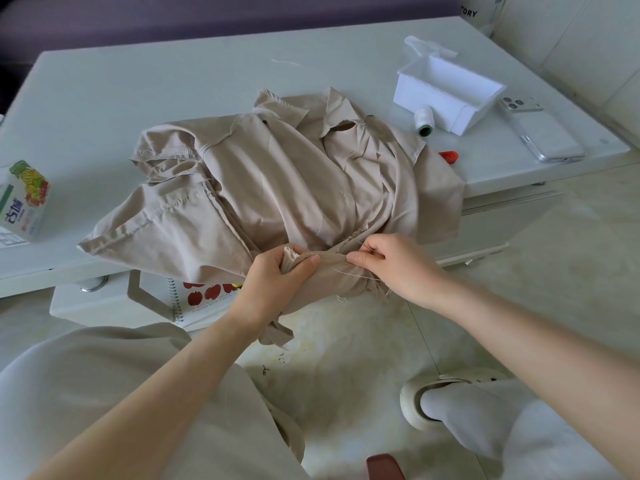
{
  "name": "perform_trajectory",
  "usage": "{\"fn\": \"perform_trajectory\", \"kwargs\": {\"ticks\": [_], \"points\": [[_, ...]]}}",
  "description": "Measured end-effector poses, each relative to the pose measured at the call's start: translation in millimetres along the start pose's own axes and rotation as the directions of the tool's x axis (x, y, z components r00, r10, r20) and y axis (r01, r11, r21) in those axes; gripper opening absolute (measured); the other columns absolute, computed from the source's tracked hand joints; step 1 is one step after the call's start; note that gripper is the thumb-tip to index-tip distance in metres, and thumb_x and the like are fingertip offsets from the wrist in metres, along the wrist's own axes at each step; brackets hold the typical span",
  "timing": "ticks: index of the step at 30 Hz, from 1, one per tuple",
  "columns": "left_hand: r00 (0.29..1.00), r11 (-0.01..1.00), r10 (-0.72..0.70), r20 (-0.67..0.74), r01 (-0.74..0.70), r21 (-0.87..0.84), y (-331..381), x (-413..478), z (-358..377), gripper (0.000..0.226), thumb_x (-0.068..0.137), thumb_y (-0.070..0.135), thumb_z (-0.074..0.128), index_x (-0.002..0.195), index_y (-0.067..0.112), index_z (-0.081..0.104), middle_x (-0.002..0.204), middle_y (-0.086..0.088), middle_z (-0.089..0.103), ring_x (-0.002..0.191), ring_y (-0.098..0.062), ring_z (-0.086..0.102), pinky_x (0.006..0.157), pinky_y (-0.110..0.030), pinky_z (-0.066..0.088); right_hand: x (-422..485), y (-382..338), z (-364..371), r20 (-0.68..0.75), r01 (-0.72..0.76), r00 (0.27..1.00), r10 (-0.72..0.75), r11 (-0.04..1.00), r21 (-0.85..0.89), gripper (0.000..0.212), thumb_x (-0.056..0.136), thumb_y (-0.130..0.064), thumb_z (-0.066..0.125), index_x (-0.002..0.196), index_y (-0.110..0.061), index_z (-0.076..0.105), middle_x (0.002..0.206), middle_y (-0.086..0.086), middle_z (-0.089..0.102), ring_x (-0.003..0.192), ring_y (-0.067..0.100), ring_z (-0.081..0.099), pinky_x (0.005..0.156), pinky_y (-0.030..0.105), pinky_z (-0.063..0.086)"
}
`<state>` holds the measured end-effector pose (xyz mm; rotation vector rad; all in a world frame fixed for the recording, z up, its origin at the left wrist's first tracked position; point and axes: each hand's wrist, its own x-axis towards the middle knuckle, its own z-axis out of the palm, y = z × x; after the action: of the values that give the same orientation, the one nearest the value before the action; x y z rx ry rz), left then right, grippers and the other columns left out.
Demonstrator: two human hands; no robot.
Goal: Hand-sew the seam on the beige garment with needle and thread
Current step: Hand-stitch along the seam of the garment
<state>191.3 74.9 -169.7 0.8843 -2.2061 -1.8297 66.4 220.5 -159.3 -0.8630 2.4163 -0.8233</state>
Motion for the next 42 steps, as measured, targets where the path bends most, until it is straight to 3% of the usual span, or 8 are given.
{"fn": "perform_trajectory", "kwargs": {"ticks": [4, 8, 12, 17, 23, 27, 36, 42], "points": [[1.000, 1.000, -0.013, -0.001, 0.013, -0.019, -1, 0, 0, 0.019, 0.090, 0.027, 0.063, 0.086, 0.008, 0.067, 0.074, -0.004, 0.065, 0.066, -0.014, 0.057, 0.065, -0.033, 0.047, -2, -4, 2, -0.024, -0.026, 0.999, 0.025, 0.998, -0.065, 0.027, 0.093, -0.038, 0.054, 0.075, -0.017, 0.055, 0.058, -0.009, 0.047, 0.057, 0.009, 0.044, 0.055, 0.027, 0.029], [1.000, 0.999, -0.004, 0.000, 0.004, -0.050, -1, 0, -2, 0.015, 0.091, 0.025, 0.063, 0.084, 0.013, 0.069, 0.071, 0.003, 0.067, 0.064, -0.009, 0.060, 0.062, -0.025, 0.049, -11, -7, 4, -0.110, 0.042, 0.992, -0.057, 0.990, -0.132, 0.026, 0.101, -0.016, 0.033, 0.107, -0.012, 0.058, 0.093, -0.001, 0.062, 0.090, 0.021, 0.057, 0.068, 0.026, 0.031], [1.000, 0.999, 0.002, -0.005, -0.002, -0.038, -1, 0, -2, 0.015, 0.091, 0.025, 0.062, 0.087, 0.012, 0.068, 0.071, 0.003, 0.067, 0.062, -0.007, 0.060, 0.058, -0.023, 0.048, -29, -14, 7, -0.181, 0.174, 0.969, -0.170, 0.985, 0.009, 0.032, 0.097, -0.003, 0.033, 0.117, -0.011, 0.056, 0.074, -0.022, 0.048, 0.069, -0.006, 0.046, 0.065, 0.009, 0.034], [1.000, 0.999, 0.009, -0.025, -0.010, -0.051, 1, -1, -1, 0.016, 0.093, 0.022, 0.060, 0.086, 0.008, 0.066, 0.068, 0.001, 0.063, 0.057, -0.006, 0.057, 0.052, -0.019, 0.046, -45, -13, 20, -0.145, 0.197, 0.971, -0.188, 0.979, 0.049, 0.011, 0.097, -0.011, 0.040, 0.098, -0.022, 0.043, 0.071, -0.014, 0.054, 0.064, 0.001, 0.049, 0.060, 0.019, 0.037], [0.999, 0.999, 0.022, -0.028, -0.023, -0.047, 2, -2, 0, 0.015, 0.093, 0.020, 0.059, 0.083, 0.011, 0.065, 0.066, 0.006, 0.062, 0.056, -0.004, 0.056, 0.051, -0.017, 0.045, -46, -18, 25, -0.121, 0.193, 0.974, -0.192, 0.981, -0.007, 0.011, 0.096, -0.017, 0.046, 0.087, -0.022, 0.041, 0.067, -0.009, 0.054, 0.057, 0.006, 0.045, 0.052, 0.021, 0.034], [0.999, 0.999, 0.030, -0.025, -0.031, -0.043, 3, -3, 0, 0.015, 0.094, 0.019, 0.059, 0.087, 0.007, 0.065, 0.068, 0.003, 0.062, 0.054, -0.002, 0.056, 0.050, -0.016, 0.045, -46, -22, 25, -0.098, 0.184, 0.978, -0.184, 0.983, -0.009, 0.011, 0.095, -0.016, 0.047, 0.087, -0.021, 0.041, 0.074, 0.000, 0.064, 0.063, 0.015, 0.048, 0.062, 0.035, 0.041], [0.999, 0.998, 0.053, 0.012, -0.052, -0.027, 4, -5, -1, 0.018, 0.095, 0.021, 0.057, 0.088, 0.005, 0.064, 0.070, -0.003, 0.059, 0.057, -0.006, 0.051, 0.052, -0.017, 0.043, -42, -27, 26, -0.056, 0.156, 0.986, -0.158, 0.987, -0.032, 0.007, 0.095, -0.017, 0.045, 0.089, -0.020, 0.043, 0.077, 0.001, 0.064, 0.069, 0.019, 0.052, 0.063, 0.034, 0.043], [0.994, 0.994, 0.107, 0.029, -0.107, 0.014, 5, -6, 0, 0.017, 0.093, 0.019, 0.059, 0.090, 0.004, 0.066, 0.075, -0.005, 0.062, 0.062, -0.005, 0.051, 0.057, -0.015, 0.043, -39, -32, 30, -0.091, 0.129, 0.987, -0.136, 0.989, -0.072, 0.005, 0.096, -0.021, 0.045, 0.092, -0.019, 0.045, 0.080, 0.001, 0.062, 0.075, 0.023, 0.055, 0.059, 0.028, 0.029]]}}
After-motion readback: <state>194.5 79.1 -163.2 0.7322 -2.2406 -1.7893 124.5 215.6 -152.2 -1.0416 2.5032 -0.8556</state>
